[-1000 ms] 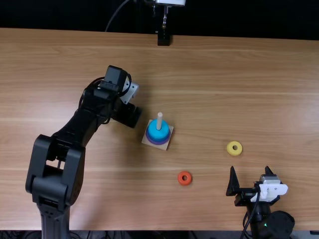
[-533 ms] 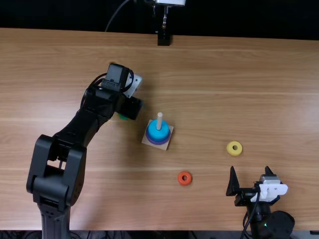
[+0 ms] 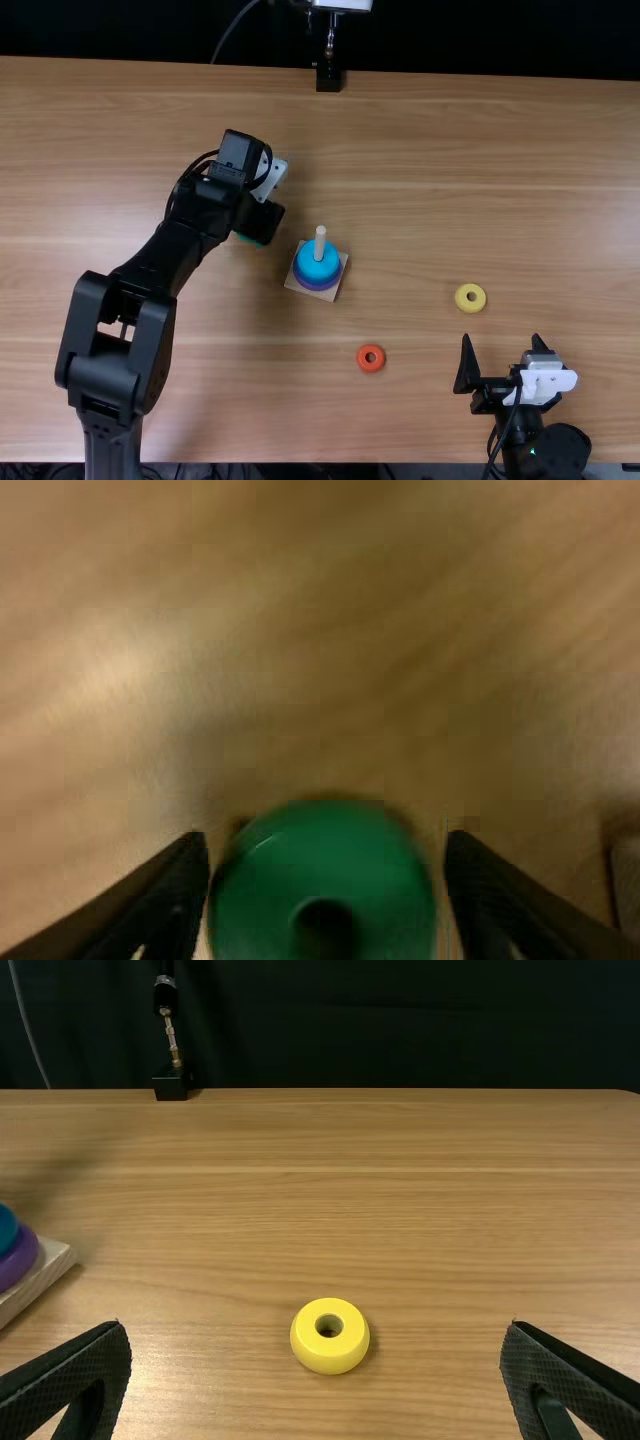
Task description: Build the Hanoi tower: stack the rings onto the peg from bottom to top in this color order: purple, dark blue, light blue, dark green, light green, yellow, orange.
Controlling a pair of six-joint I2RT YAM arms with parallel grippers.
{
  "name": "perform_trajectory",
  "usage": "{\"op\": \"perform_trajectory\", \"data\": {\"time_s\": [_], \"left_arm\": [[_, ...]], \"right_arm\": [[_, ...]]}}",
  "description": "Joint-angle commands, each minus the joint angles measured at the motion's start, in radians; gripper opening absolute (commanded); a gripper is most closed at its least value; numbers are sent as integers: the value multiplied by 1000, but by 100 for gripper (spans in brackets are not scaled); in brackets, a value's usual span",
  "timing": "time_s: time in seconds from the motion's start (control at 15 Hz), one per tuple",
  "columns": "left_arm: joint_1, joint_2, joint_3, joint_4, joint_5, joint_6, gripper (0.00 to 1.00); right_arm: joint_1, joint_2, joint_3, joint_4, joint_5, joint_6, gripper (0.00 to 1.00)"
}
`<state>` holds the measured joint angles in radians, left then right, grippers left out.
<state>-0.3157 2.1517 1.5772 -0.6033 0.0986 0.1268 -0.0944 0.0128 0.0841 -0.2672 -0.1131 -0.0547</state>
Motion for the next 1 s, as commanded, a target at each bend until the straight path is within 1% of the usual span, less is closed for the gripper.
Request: {"op": "perform_trajectory", "data": {"time_s": [0.0, 0.87, 0.93], "left_arm": [[-11, 2, -2, -23, -3, 6, 100], [-13, -3, -29, -30, -1, 9, 100], [-13, -3, -31, -30, 1, 9, 97]], "right_arm": [[-11, -13, -67, -58, -12, -8, 100], [-11, -13, -67, -58, -12, -10, 100], [-11, -13, -69, -58, -12, -8, 100]]}}
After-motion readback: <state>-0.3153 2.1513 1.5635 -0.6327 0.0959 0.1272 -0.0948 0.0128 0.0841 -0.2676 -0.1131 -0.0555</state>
